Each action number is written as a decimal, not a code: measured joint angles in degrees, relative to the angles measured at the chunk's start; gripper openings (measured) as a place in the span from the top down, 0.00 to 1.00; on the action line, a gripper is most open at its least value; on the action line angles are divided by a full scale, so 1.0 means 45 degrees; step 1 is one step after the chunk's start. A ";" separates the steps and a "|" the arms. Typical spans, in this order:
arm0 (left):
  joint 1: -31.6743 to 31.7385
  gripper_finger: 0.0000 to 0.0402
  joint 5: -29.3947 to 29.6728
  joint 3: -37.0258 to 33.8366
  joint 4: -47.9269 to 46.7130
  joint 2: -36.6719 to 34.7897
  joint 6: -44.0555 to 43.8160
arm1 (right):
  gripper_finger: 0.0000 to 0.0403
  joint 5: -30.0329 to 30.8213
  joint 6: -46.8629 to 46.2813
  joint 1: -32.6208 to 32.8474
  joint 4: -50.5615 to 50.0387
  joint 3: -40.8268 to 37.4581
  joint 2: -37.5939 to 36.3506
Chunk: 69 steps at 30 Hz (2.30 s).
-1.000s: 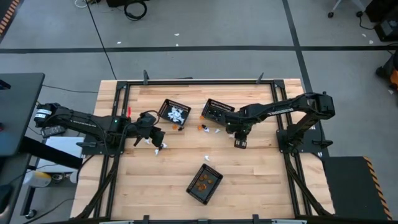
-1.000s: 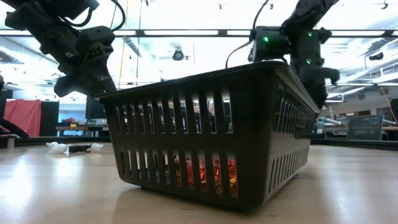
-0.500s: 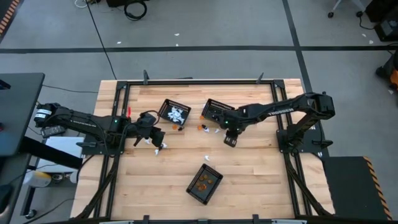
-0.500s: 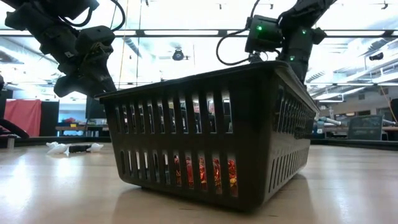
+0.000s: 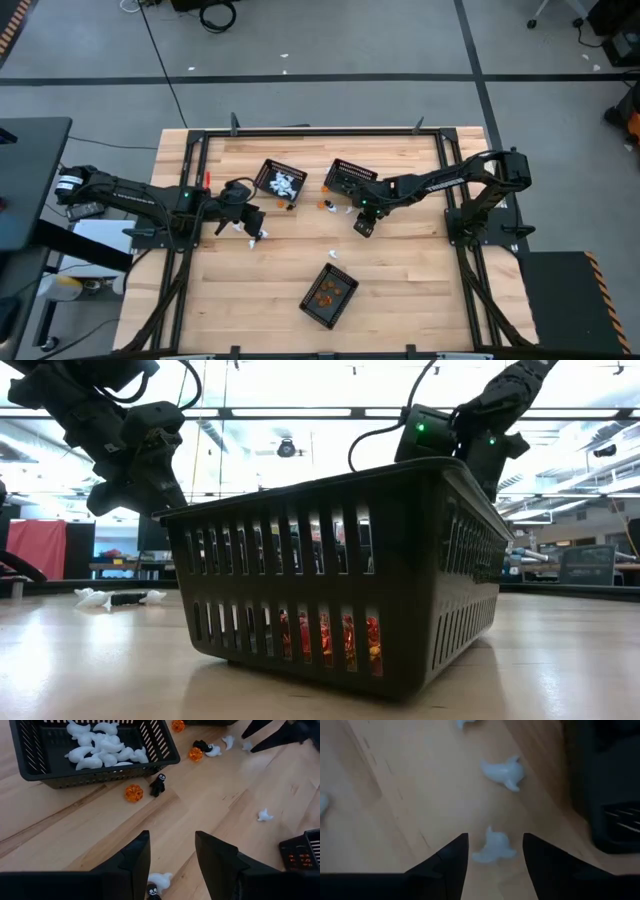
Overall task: Sort Halloween decoration
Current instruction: Put the white ghost toy into the top left black basket
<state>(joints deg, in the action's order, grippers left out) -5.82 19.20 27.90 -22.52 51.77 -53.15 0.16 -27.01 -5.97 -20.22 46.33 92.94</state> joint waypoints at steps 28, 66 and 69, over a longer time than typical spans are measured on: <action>0.0000 0.59 0.0000 -0.0005 -0.0204 0.0000 0.0083 | 0.86 0.0374 -0.0663 0.1270 0.0177 0.0368 0.1089; 0.0005 0.59 0.0000 -0.0005 -0.0213 -0.0005 0.0059 | 0.86 -0.2822 -0.4399 -0.0798 0.7454 0.3141 0.2220; 0.0005 0.59 -0.0013 -0.0005 -0.0188 -0.0005 -0.0035 | 0.86 -0.2576 -0.4105 -0.1020 0.7003 0.4788 0.3250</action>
<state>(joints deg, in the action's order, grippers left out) -5.80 19.14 27.88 -23.37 51.75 -53.30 -11.43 -45.49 -10.56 11.29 67.87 107.57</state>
